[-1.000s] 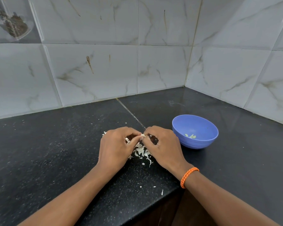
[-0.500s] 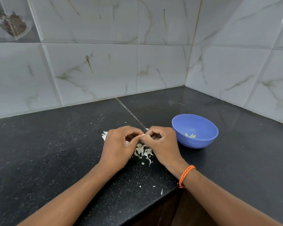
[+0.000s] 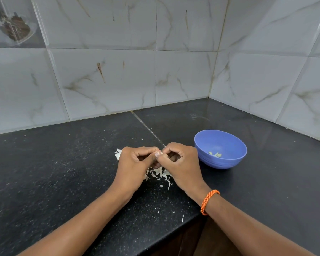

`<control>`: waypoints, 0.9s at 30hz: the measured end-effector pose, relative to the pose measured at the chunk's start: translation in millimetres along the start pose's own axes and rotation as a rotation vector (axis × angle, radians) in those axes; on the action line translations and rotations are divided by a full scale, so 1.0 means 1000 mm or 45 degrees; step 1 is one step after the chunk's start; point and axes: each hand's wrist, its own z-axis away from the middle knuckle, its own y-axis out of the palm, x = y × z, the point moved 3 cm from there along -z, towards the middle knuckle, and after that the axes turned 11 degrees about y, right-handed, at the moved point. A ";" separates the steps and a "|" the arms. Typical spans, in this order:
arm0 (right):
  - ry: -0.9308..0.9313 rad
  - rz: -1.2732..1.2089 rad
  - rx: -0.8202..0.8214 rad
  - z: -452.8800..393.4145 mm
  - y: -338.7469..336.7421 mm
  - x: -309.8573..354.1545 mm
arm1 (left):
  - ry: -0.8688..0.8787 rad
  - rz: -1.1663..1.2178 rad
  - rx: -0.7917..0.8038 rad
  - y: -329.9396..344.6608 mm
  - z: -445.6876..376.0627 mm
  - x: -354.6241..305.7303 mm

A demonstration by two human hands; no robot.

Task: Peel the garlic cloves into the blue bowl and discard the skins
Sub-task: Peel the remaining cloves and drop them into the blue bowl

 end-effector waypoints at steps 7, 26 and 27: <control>-0.425 0.483 -0.132 -0.004 -0.004 0.006 | -0.088 0.130 -0.077 0.003 0.001 -0.003; -0.053 0.020 -0.038 -0.001 0.006 0.002 | -0.292 0.406 -0.167 -0.002 0.003 0.020; -0.060 0.026 -0.060 0.001 0.007 0.003 | -0.297 0.392 -0.173 -0.002 0.003 0.020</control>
